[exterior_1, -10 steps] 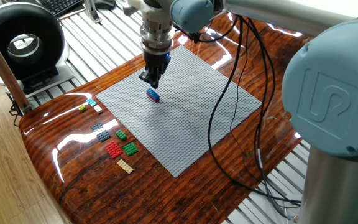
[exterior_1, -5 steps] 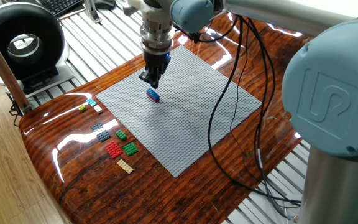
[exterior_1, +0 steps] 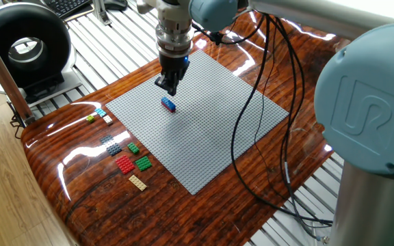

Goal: Build with small Lego blocks

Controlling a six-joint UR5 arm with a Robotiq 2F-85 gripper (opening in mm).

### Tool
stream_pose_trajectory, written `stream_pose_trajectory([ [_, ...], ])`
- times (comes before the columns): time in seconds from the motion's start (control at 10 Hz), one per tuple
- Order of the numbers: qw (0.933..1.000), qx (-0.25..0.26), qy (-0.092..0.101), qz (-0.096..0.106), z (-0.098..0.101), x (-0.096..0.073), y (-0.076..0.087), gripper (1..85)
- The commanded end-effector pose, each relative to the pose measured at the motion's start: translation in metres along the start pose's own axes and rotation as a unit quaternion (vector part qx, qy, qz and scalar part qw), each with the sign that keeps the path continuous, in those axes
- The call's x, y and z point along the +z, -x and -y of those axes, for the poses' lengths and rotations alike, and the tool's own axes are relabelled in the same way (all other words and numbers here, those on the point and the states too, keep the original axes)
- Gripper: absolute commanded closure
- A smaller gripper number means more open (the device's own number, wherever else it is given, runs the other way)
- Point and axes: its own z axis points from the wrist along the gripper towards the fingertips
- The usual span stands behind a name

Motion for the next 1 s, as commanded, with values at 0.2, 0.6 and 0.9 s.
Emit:
stream_pose_trajectory([
  [0.2,0.9999,0.010,0.002,0.005,-0.0128,0.0069,0.0062,84.3],
  [0.6,1.0000,-0.001,-0.003,-0.002,-0.0059,0.0036,0.0017,84.3],
  [0.9,1.0000,0.003,-0.004,-0.002,-0.0065,0.0043,0.0018,84.3],
])
